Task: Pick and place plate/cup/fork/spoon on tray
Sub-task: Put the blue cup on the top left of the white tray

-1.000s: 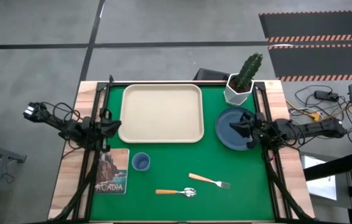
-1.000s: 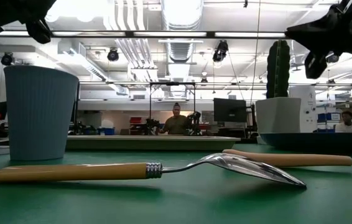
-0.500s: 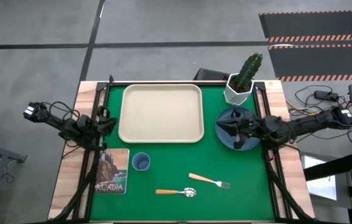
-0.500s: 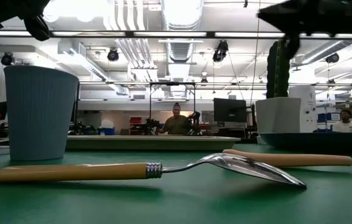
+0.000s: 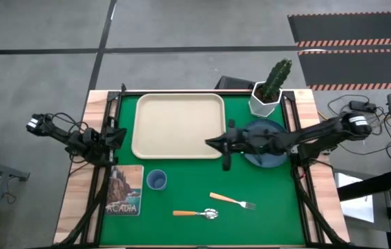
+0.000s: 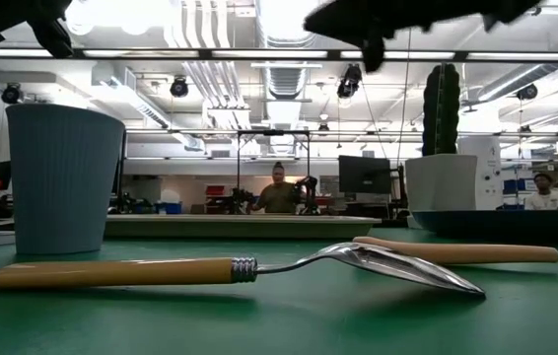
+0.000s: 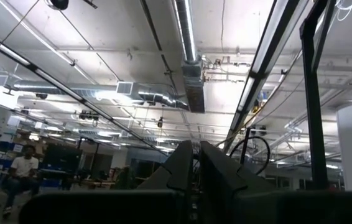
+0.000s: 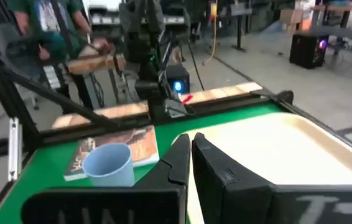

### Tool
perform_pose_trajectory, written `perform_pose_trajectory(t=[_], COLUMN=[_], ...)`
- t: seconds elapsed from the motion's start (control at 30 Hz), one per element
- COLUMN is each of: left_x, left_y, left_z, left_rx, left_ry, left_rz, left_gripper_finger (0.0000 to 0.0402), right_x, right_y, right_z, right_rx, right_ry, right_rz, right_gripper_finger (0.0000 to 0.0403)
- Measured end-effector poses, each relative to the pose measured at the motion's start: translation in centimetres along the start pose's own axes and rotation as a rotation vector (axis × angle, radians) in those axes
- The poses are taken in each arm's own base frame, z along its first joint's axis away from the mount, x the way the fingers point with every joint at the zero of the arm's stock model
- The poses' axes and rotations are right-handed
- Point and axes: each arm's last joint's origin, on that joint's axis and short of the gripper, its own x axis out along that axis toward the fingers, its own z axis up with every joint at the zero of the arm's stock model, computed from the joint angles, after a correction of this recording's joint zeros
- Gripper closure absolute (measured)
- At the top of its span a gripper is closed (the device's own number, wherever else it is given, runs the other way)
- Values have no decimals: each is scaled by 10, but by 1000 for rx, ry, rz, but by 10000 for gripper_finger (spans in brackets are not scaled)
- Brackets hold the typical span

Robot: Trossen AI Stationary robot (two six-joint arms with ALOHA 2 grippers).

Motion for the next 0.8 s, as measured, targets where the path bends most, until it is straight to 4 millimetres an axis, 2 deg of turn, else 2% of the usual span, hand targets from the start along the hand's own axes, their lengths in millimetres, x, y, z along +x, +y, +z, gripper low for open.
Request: perform_pose_trajectory(t=[0.17,0.3,0.6,0.8], left_x=[0,0,0,0], left_y=[0,0,0,0], left_z=[0,1,0,0], left_rx=[2,1,1,2], left_ry=[-1,-4,-3,-2], left_rz=[0,1,1,0], left_gripper_finger=[391,391,391,391], right_x=[37,63,116,146], right_y=[11,21,34,41], right_z=[8,25,38,36], right_rx=[-22,-42,-114,-141], right_ry=[152,199,301,350], right_rz=[102,212,244,246], right_gripper_finger=[394,394,394,394])
